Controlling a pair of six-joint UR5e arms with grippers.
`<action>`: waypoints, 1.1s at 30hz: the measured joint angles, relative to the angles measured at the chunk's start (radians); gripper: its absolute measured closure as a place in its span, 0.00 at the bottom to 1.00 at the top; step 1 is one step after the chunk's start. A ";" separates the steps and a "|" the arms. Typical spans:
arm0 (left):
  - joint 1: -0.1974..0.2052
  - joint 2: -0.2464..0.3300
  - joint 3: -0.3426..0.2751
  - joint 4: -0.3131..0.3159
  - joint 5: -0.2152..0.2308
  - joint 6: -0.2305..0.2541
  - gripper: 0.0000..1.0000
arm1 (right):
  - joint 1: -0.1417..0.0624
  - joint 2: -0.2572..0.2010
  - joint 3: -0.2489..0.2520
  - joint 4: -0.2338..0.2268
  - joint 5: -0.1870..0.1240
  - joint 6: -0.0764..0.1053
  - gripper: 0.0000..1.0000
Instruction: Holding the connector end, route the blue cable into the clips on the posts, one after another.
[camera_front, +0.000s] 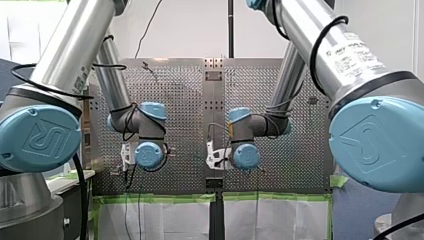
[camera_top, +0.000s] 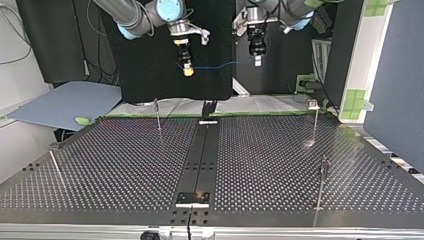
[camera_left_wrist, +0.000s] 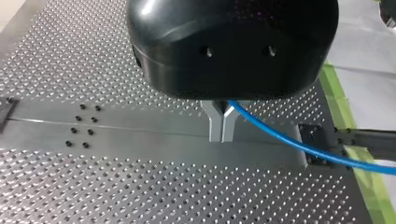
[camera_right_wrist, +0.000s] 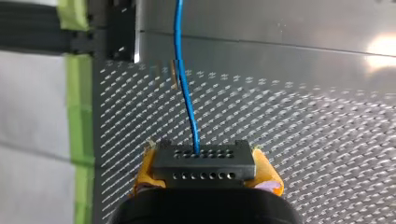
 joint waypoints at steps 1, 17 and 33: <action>0.002 0.010 0.000 -0.010 -0.001 0.004 0.98 | -0.001 -0.007 -0.005 0.006 -0.007 0.001 1.00; 0.046 0.150 0.081 -0.149 -0.006 0.048 0.98 | 0.011 -0.148 -0.116 0.080 -0.115 -0.010 1.00; 0.100 0.294 0.223 -0.294 -0.046 0.018 0.98 | 0.004 -0.221 -0.261 0.133 -0.152 0.008 1.00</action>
